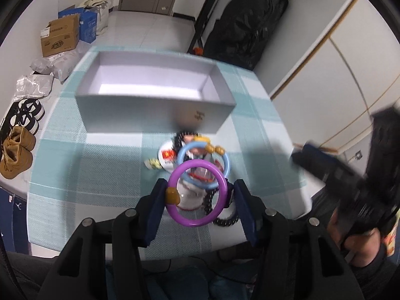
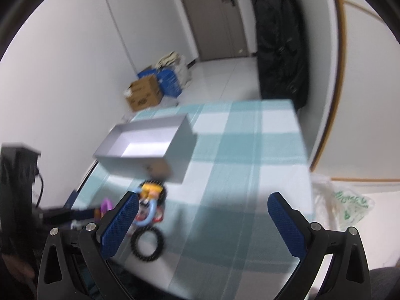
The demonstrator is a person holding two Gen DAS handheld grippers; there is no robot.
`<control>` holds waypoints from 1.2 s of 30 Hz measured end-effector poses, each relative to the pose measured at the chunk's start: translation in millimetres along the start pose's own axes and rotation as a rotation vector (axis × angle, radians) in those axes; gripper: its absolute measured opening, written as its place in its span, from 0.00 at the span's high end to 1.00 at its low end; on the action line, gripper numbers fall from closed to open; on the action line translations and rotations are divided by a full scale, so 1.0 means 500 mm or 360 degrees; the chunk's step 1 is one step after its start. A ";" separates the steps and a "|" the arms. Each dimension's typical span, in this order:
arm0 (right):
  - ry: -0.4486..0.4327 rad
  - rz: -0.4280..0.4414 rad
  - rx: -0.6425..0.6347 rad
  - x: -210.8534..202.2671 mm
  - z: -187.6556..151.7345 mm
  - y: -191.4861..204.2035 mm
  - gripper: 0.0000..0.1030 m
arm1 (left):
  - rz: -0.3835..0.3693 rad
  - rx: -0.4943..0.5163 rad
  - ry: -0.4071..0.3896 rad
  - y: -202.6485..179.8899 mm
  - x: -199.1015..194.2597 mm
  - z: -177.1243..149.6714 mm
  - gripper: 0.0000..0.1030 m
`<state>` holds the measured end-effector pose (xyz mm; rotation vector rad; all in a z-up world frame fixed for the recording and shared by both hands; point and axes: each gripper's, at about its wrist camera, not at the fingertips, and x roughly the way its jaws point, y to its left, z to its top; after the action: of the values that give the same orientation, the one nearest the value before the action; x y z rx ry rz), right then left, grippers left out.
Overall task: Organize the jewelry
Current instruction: 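Lower the left tool onto the pile and grasp the purple bangle, then grasp the black beaded bracelet with the right tool while the left tool lifts the purple bangle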
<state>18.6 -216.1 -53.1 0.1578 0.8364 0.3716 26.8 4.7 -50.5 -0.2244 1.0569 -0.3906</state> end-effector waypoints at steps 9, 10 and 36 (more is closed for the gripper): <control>0.0335 0.0130 -0.0278 0.072 -0.067 0.093 0.19 | -0.0058 -0.0146 -0.0101 0.040 -0.025 0.022 0.53; 0.0348 0.0123 -0.0341 0.077 -0.076 0.109 0.20 | -0.0065 -0.0156 -0.0101 0.043 -0.028 0.024 0.53; 0.0394 0.0030 -0.0378 0.089 -0.077 0.105 0.60 | -0.0135 -0.0233 -0.0126 0.078 -0.043 0.032 0.53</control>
<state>3.5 -151.1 -94.8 -0.1037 1.0273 0.5117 39.6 48.8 -39.6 -0.4134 1.0008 -0.3778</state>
